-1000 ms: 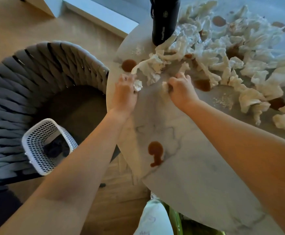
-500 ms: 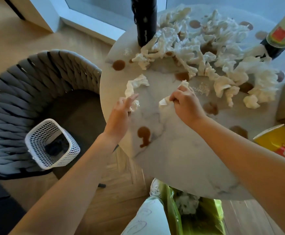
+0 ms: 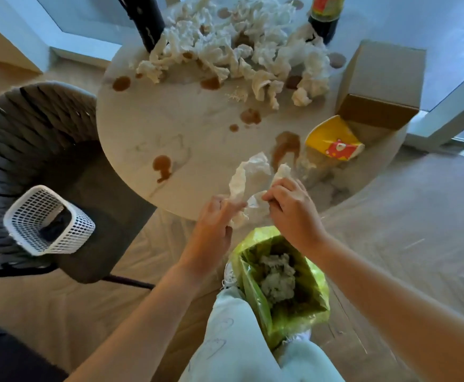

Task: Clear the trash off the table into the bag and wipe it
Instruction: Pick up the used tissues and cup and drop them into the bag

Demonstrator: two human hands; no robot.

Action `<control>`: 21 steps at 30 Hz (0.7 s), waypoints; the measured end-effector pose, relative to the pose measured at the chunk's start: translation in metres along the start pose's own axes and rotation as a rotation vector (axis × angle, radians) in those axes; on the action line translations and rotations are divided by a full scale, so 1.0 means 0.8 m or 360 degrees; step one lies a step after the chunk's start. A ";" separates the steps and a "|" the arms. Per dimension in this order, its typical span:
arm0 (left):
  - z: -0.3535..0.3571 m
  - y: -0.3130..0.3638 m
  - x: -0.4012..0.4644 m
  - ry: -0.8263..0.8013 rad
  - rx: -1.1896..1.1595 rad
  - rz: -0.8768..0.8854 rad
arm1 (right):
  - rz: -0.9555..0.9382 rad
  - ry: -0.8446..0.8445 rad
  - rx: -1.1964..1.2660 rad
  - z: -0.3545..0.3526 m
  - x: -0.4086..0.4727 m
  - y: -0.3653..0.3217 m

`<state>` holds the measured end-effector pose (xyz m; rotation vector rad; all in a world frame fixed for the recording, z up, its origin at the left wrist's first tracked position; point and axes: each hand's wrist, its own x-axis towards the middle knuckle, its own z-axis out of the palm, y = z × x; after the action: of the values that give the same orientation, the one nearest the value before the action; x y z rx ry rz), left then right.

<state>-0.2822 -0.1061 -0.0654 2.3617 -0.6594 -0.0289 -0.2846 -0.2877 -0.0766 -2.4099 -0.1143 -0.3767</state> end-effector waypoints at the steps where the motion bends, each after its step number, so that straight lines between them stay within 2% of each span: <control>1: 0.018 0.014 -0.021 -0.0047 -0.0022 0.0029 | 0.0017 0.0003 0.0016 -0.010 -0.031 0.006; 6: 0.097 0.063 -0.131 -0.0387 -0.0124 0.0069 | 0.0128 -0.0082 0.0055 -0.034 -0.176 0.048; 11: 0.167 0.058 -0.168 -0.0548 -0.0145 -0.0076 | 0.0267 -0.0288 0.0119 -0.013 -0.252 0.091; 19: 0.301 -0.025 -0.153 -0.1011 -0.0046 -0.0600 | 0.0889 -0.0759 0.0168 0.122 -0.298 0.210; 21: 0.336 -0.052 -0.145 -0.1163 0.0056 -0.0645 | 0.0984 -0.1039 0.0176 0.153 -0.302 0.230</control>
<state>-0.4163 -0.1885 -0.3159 2.4581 -0.4830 -1.1002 -0.4525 -0.3442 -0.3514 -2.2246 0.3089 0.6786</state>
